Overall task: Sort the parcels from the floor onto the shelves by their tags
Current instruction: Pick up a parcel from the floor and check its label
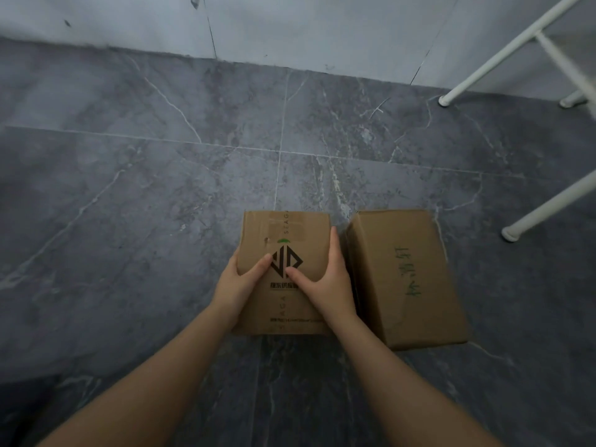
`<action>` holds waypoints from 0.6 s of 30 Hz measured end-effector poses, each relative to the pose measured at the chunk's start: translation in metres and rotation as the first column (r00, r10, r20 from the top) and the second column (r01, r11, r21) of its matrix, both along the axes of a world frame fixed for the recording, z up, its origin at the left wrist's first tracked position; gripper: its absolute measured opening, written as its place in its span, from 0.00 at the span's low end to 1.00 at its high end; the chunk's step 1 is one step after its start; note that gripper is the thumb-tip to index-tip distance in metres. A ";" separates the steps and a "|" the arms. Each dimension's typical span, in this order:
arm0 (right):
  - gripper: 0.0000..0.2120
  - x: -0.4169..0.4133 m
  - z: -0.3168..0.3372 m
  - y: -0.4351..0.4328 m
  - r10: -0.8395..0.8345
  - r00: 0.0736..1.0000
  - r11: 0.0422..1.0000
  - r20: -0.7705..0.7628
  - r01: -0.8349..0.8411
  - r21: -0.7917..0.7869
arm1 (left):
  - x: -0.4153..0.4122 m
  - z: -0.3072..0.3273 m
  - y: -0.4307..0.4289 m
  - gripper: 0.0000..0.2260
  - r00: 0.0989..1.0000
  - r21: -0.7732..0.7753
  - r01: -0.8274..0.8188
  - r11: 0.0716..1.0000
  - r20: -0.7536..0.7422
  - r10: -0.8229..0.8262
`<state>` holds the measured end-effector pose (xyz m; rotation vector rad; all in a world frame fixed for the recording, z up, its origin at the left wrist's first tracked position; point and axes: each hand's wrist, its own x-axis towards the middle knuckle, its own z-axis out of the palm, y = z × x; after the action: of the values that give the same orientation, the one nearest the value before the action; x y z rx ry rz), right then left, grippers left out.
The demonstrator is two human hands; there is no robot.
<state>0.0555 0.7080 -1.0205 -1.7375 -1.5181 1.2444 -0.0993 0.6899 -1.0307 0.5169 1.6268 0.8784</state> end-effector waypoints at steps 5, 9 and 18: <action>0.51 -0.013 0.100 0.024 0.021 1.000 0.995 -0.020 -0.019 0.097 | -0.011 0.101 0.015 0.21 0.996 0.119 -0.073 0.990 0.065 0.066; 0.49 -0.027 0.239 0.041 0.017 0.999 0.980 -0.038 -0.009 0.198 | -0.025 0.246 0.033 0.20 0.993 0.216 -0.092 0.972 0.093 0.073; 0.47 -0.037 0.637 0.060 -0.001 0.996 0.851 -0.086 0.046 0.524 | -0.037 0.650 0.056 0.25 0.996 0.497 -0.069 0.865 0.084 0.031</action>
<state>0.0181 0.7679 -0.3838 -1.3182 -1.5932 0.7696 -0.1359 0.7455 -0.3807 0.7920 1.3411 1.3568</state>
